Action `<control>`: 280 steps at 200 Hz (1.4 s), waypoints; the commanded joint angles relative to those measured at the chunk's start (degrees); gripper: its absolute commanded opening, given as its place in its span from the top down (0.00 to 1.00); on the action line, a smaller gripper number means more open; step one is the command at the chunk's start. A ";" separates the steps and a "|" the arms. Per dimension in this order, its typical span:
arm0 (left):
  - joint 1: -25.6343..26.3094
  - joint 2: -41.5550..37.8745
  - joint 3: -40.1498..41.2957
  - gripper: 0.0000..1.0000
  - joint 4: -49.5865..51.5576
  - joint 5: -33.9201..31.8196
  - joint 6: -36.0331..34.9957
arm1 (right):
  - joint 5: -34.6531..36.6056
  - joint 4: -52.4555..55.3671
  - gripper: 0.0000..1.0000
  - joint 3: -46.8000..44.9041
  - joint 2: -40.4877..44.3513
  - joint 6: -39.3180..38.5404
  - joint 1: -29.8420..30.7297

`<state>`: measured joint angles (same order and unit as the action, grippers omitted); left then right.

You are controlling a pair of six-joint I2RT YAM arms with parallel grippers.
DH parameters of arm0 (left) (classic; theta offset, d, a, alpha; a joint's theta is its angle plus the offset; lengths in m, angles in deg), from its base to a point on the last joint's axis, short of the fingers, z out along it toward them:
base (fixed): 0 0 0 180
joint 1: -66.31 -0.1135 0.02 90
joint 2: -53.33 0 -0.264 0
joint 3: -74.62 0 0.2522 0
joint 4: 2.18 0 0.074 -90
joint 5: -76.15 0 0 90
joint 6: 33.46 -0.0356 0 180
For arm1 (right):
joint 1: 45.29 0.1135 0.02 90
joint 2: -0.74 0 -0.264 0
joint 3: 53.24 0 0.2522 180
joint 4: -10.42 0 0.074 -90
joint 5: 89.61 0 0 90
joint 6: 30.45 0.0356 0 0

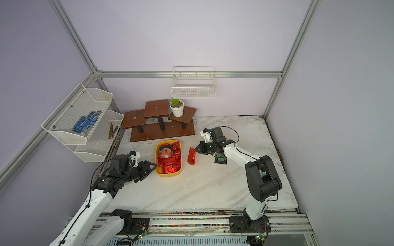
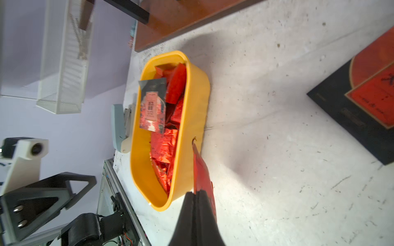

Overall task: Take the tea bags out of the storage box
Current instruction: Place the tea bag at the center of the board.

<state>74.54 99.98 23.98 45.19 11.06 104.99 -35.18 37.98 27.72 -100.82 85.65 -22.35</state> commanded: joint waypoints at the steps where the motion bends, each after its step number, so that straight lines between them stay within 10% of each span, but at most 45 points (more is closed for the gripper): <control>1: 0.76 0.02 -1.27 0.43 -2.39 0.08 0.69 | -0.64 -2.65 1.00 2.55 -3.07 -0.87 -0.34; 163: 0.82 -0.80 0.51 0.44 -2.47 -0.30 1.48 | 4.43 -5.58 1.00 22.13 -20.04 3.43 -6.71; 217: 0.90 -0.02 -0.02 0.44 -2.40 -0.67 1.34 | 9.53 -1.64 0.54 24.35 -18.35 0.96 -7.69; 280: 1.16 3.77 -3.43 0.47 -1.00 -4.08 -0.88 | 12.27 -1.91 0.50 16.54 -10.81 -0.41 -7.91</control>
<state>75.24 101.95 23.87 45.01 9.31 105.43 -24.73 35.80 47.29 -116.80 86.77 -29.93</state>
